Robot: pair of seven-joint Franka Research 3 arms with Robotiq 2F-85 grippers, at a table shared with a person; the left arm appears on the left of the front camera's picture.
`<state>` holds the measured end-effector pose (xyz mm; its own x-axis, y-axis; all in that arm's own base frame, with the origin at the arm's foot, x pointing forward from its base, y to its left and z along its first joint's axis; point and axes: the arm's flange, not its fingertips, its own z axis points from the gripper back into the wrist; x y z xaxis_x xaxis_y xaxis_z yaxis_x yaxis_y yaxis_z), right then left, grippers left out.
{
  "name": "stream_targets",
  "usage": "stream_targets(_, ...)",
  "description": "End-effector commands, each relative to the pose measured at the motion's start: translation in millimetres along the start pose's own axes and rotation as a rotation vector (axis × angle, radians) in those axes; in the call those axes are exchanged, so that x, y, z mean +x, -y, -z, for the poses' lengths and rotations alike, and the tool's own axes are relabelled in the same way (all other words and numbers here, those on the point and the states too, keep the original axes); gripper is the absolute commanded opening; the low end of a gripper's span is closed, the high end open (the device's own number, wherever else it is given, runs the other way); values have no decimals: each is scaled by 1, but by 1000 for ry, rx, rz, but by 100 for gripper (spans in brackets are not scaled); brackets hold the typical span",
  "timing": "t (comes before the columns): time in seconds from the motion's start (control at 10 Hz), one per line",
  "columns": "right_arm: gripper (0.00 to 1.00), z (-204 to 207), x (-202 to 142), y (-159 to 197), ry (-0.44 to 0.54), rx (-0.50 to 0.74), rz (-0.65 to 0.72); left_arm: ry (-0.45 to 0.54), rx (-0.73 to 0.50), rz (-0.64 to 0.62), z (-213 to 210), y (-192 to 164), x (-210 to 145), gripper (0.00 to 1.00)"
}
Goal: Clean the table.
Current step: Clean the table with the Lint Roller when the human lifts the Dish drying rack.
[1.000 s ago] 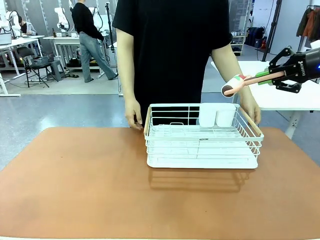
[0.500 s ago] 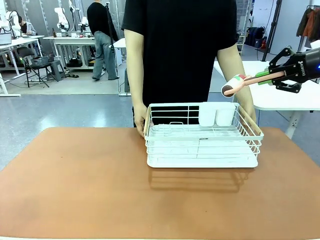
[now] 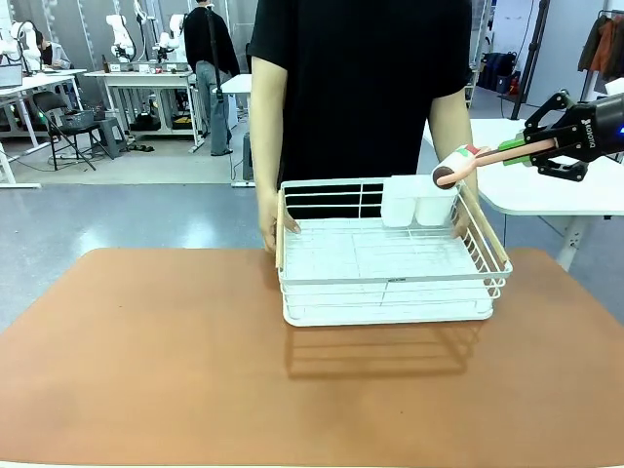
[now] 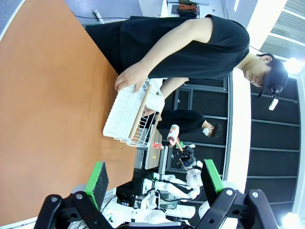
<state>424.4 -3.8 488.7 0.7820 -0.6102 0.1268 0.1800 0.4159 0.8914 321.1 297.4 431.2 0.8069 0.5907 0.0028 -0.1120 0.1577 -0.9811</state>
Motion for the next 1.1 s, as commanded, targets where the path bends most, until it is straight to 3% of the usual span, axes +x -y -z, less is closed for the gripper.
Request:
stream_targets(0.0, 21, 0, 0, 0, 0, 0, 0, -10, -13, 7, -3, -1, -3, 100)
stream_targets(0.2, 21, -29, 1, -14, 20, -42, -124, -10, -13, 7, -3, -1, -3, 100)
stream_targets(0.4, 21, -68, 9, -33, -77, -126, -204, -10, -13, 7, -3, -1, -3, 100)
stream_targets(0.5, 21, -70, 22, -37, -229, -272, -279, -10, -13, 7, -3, -1, -3, 100)
stream_targets(0.6, 21, -60, 41, -38, -340, -355, -399, -10, -13, 7, -3, -1, -3, 100)
stream_targets(0.8, 21, -24, 84, -29, -362, -332, -560, -10, -13, 7, -3, -1, -3, 100)
stream_targets(1.0, 21, -12, 97, -20, -330, -335, -503, -10, -13, 7, -3, -1, -3, 100)
